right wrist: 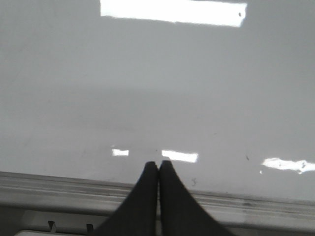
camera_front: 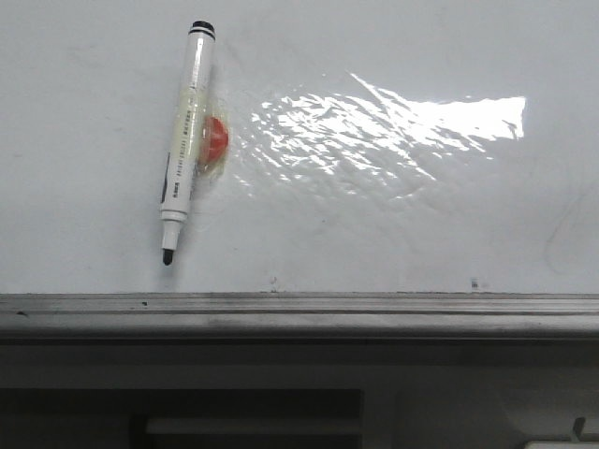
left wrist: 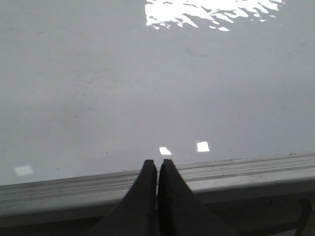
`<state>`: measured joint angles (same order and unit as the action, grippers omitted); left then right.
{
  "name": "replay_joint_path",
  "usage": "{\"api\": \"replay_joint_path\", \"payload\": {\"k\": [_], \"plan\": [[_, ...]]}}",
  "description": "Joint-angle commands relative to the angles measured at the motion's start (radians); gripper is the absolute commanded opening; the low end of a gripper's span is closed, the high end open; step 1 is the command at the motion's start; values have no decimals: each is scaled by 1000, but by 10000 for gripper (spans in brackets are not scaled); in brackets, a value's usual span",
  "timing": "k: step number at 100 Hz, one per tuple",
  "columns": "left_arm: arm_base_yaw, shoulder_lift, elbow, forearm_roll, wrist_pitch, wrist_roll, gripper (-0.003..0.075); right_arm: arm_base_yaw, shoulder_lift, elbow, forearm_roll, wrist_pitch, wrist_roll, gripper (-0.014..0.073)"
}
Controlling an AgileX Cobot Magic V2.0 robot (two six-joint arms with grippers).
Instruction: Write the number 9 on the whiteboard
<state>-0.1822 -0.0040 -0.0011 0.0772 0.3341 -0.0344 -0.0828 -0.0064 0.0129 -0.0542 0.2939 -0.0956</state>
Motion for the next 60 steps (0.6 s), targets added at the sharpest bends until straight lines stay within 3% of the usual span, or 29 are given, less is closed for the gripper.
{"api": "replay_joint_path", "payload": {"k": [1,18,22,37,52,60], "plan": [[1,-27,21,11,-62,-6,-20,-8,-19,27,-15,-71,-1,-62],[1,-27,21,-1,-122,-6,-20,-8,-19,27,23,-144,1,-62],[1,-27,21,-66,-153,-7,-20,-8,-19,27,69,-191,1,-62],[1,-27,21,-590,-255,-5,-20,-8,-19,27,389,-332,3,-62],[3,-27,17,-743,-355,-5,-20,-8,-19,25,578,-360,3,-62],[0,-27,11,-815,-375,-5,-20,-8,-19,-3,608,-369,3,-62]]}}
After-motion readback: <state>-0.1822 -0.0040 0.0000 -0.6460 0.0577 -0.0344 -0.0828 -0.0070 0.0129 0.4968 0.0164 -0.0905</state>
